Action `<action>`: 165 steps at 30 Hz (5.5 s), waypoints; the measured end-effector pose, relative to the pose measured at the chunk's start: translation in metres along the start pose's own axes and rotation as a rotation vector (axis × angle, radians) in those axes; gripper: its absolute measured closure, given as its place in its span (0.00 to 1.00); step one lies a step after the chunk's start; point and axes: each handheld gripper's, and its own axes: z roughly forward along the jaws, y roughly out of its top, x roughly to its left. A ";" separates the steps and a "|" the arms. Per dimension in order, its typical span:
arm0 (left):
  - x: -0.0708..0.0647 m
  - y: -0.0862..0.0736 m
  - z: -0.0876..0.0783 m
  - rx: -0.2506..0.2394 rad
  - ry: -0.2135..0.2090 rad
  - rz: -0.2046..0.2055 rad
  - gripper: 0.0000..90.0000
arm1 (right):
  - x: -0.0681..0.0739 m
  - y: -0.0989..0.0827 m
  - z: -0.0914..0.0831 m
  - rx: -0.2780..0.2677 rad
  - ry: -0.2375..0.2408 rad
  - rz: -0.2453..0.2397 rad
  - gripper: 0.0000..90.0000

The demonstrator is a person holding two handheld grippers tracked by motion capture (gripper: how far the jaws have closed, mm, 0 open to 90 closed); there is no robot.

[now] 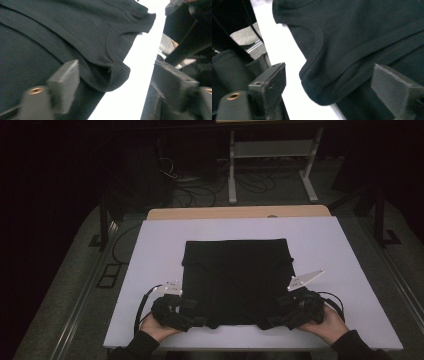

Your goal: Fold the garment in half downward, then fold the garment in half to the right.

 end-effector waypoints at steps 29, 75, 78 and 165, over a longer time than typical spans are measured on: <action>0.016 -0.018 -0.026 -0.059 0.124 -0.142 0.00 | -0.003 0.039 -0.006 -0.115 -0.104 -0.077 0.00; 0.023 -0.030 -0.023 0.011 0.146 -0.227 0.00 | -0.027 0.134 0.030 -0.137 -0.112 -0.172 0.00; 0.023 -0.030 -0.023 0.012 0.144 -0.228 0.00 | -0.029 0.137 0.033 -0.130 -0.110 -0.168 0.00; 0.026 -0.021 -0.010 0.134 0.157 -0.274 0.93 | -0.050 0.216 0.112 -0.093 -0.136 -0.159 0.00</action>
